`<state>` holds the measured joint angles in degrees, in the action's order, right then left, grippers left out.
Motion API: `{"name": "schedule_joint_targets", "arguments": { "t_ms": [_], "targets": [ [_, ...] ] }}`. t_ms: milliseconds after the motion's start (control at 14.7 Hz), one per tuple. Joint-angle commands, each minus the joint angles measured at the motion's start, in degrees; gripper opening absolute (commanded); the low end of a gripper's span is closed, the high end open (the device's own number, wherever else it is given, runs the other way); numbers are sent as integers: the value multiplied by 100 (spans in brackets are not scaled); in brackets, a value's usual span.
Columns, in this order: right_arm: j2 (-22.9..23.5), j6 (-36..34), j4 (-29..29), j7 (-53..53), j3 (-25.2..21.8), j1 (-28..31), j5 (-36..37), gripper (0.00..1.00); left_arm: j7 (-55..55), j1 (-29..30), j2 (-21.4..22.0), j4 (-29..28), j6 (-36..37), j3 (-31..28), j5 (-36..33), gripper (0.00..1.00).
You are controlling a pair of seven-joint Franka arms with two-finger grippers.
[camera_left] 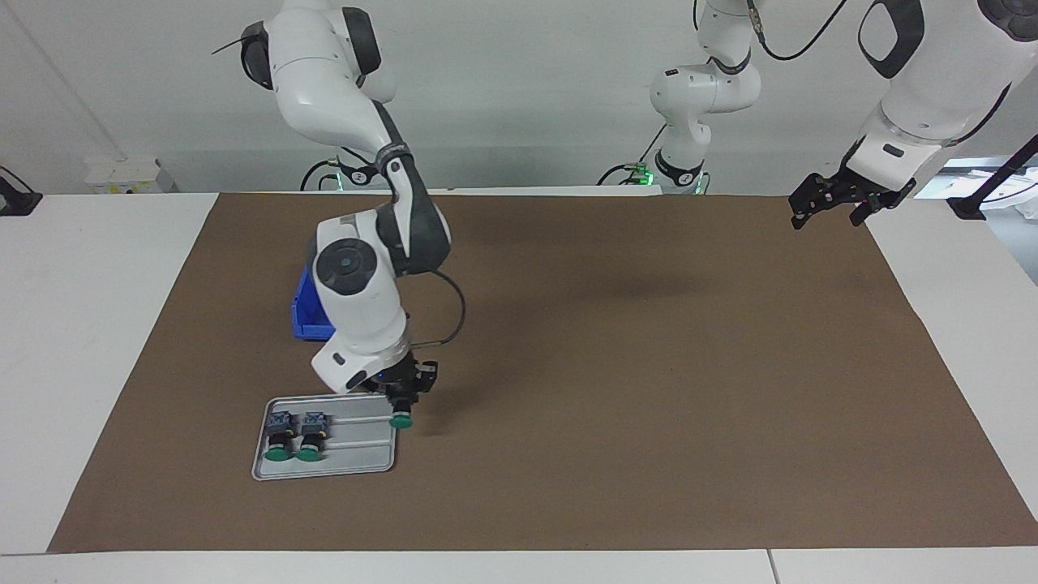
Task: Place and press button with both arms
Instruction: 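Lift the green button and carry it toward the table center, then lower the green button onto the table and open the right gripper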
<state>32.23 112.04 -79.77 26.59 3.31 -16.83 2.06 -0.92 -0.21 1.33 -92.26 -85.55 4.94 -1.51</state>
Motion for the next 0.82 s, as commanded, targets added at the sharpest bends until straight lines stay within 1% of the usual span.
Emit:
{"name": "schedule_joint_targets", "arguments": {
  "t_ms": [0,136,272,408,544,611,747],
  "targets": [
    [-15,-112,-29,1264,2,-407,-57,0,74,29,87,-64,47,-2,-33,100],
    [-102,-77,-169,2363,55,-731,-65,0,57,29,87,-64,47,-2,-33,100],
    [-164,11,-363,3706,55,-1110,-57,0,57,29,87,-90,56,-11,-33,100],
    [-191,151,-547,4605,64,-1435,-57,0,21,29,122,-99,56,-11,-33,100],
    [-103,265,-557,5527,64,-1656,-74,0,65,38,122,-107,56,-11,-33,100],
    [-94,344,-540,6272,64,-1656,-83,3,83,47,122,-108,56,-11,-33,100],
    [-85,633,-557,8360,64,-1648,-162,10,83,47,122,-134,21,-11,-33,100]
  ]
}}
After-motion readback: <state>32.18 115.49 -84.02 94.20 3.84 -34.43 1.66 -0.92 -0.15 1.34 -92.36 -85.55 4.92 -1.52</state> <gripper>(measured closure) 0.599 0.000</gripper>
